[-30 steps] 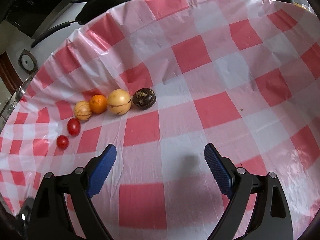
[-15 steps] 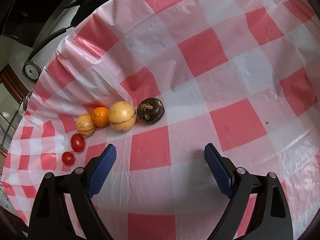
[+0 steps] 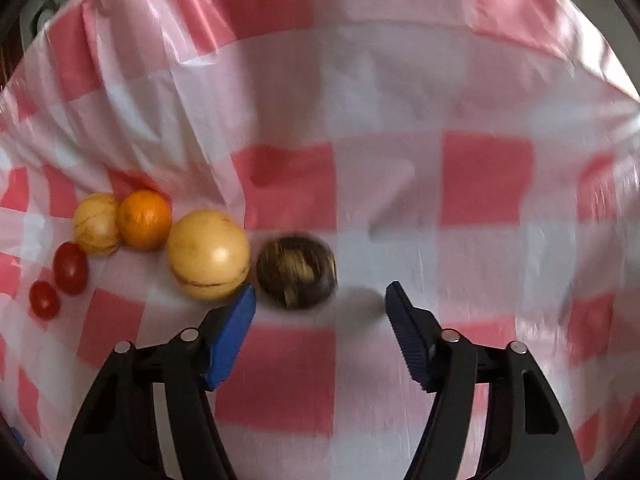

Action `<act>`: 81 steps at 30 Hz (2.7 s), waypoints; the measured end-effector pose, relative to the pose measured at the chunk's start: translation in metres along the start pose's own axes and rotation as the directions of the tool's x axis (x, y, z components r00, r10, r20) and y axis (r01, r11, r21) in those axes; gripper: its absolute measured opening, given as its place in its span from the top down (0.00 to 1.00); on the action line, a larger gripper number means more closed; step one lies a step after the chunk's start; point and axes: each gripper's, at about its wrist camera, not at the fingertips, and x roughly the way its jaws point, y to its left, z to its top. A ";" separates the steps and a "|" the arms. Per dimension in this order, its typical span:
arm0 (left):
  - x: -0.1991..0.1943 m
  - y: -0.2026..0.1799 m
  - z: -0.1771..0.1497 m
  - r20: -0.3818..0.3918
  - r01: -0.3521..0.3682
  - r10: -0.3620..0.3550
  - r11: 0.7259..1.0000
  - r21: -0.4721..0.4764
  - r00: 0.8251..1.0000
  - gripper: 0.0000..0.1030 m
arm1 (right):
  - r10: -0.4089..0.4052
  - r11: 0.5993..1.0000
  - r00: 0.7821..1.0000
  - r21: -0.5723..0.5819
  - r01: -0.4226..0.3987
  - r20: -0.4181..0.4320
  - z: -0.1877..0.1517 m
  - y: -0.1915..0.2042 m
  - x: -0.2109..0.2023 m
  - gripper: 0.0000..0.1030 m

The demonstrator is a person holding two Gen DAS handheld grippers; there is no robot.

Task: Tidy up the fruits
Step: 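Grasp the dark wrinkled fruit with the right tool while the left tool grasps a red tomato, then carry the dark fruit and tomato into the white box and open both tools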

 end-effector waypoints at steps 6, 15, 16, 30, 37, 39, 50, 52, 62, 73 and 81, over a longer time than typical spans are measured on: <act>0.001 0.000 0.001 -0.001 -0.006 0.006 1.000 0.000 1.000 0.02 | 0.059 0.998 0.998 0.031 -0.059 0.020 -0.022 -0.004 -0.027 0.63; 0.002 0.000 0.000 -0.009 -0.018 0.018 1.000 -0.001 1.000 0.02 | 0.230 0.939 0.966 0.233 -0.252 0.117 -0.098 -0.022 -0.087 0.62; 0.002 0.000 0.000 -0.013 -0.018 0.018 1.000 -0.001 1.000 0.02 | 0.235 0.931 0.964 0.256 -0.261 0.127 -0.100 -0.027 -0.088 0.62; 0.052 -0.011 0.030 -0.103 -0.114 0.120 0.991 0.065 0.987 0.02 | 0.315 0.853 0.928 0.370 -0.369 0.200 -0.108 -0.061 -0.084 0.62; 0.122 -0.039 0.076 -0.099 -0.226 0.261 0.934 0.278 0.960 0.29 | 0.324 0.852 0.925 0.365 -0.376 0.197 -0.108 -0.059 -0.083 0.62; 0.136 -0.037 0.079 -0.142 -0.226 0.277 0.929 0.294 0.950 0.63 | 0.326 0.851 0.925 0.365 -0.377 0.195 -0.108 -0.058 -0.082 0.62; 0.071 -0.060 0.043 0.010 -0.236 0.251 0.894 0.382 0.968 0.65 | 0.330 0.853 0.926 0.361 -0.376 0.185 -0.107 -0.057 -0.080 0.62; 0.060 -0.069 0.031 0.019 -0.241 0.255 0.882 0.405 0.967 0.65 | 0.327 0.855 0.928 0.362 -0.372 0.181 -0.107 -0.057 -0.079 0.62; 0.004 -0.078 -0.011 0.057 -0.253 0.254 0.861 0.441 0.966 0.65 | 0.328 0.848 0.924 0.369 -0.379 0.196 -0.108 -0.059 -0.081 0.62; -0.067 -0.059 -0.047 0.089 -0.278 0.266 0.858 0.432 0.960 0.65 | 0.383 0.850 0.902 0.306 -0.428 0.198 -0.123 -0.049 -0.100 0.62; -0.113 -0.027 -0.075 0.087 -0.265 0.251 0.896 0.357 0.964 0.65 | 0.493 0.820 0.857 0.248 -0.516 0.154 -0.177 -0.002 -0.147 0.62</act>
